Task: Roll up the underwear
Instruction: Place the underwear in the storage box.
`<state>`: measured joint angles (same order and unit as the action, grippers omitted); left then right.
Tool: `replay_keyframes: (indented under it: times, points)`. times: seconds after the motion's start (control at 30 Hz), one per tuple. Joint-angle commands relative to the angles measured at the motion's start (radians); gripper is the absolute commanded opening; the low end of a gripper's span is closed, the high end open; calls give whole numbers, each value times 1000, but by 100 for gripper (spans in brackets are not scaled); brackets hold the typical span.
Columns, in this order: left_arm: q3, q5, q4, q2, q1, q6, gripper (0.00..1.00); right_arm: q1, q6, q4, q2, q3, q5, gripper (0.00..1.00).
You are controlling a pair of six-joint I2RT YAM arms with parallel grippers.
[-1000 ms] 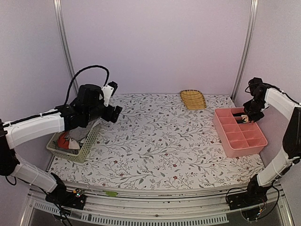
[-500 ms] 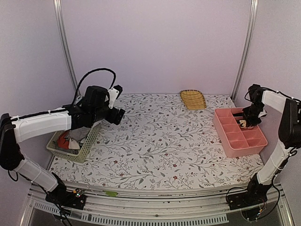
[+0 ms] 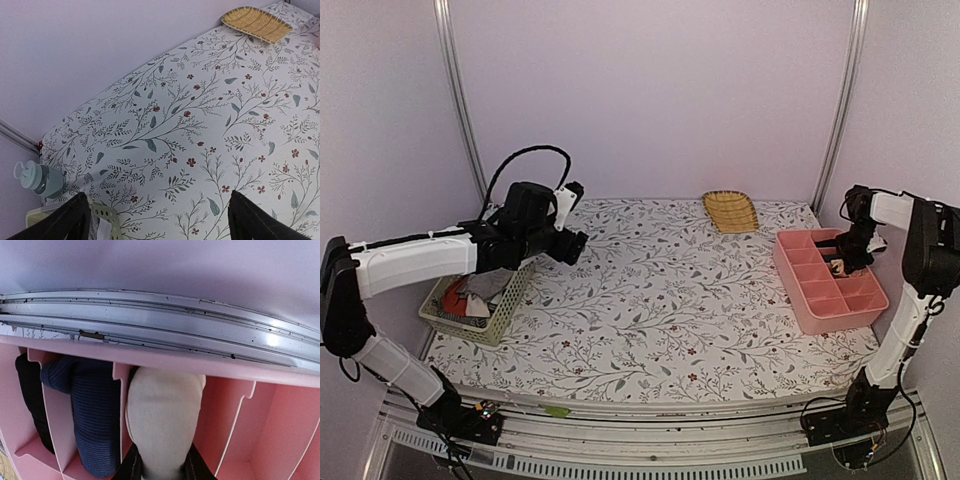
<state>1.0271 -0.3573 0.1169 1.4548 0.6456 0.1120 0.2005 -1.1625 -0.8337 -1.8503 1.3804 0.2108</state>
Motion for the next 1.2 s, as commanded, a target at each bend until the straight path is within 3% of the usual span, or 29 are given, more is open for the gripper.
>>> replay_keyframes:
  times: [0.0, 0.3, 0.4, 0.53, 0.7, 0.77, 1.03, 1.17]
  points:
    - [26, -23, -7, 15, -14, 12, 96, 8, 6, 16, -49, 35, 51, 0]
    - [37, -41, 4, 23, -14, -5, 96, 8, 51, 34, -121, 53, 22, 1]
    - [36, -46, 9, 22, -14, -12, 96, 9, 35, 33, -116, 41, 23, 26]
    - [26, -52, 9, 19, -14, -8, 96, 10, 34, 52, -97, 32, 12, 40]
    - [18, -60, 1, 16, -14, -2, 96, 8, 35, 61, -75, 41, -3, 44]
    - [16, -56, -4, 17, -14, -3, 96, 8, 38, 61, -72, 52, -12, 51]
    - [20, -44, -18, 13, -14, -17, 96, 7, 42, 67, -33, 74, -62, 53]
    - [34, -28, -3, 11, -14, -30, 96, 5, 62, 96, 13, 65, -108, 61]
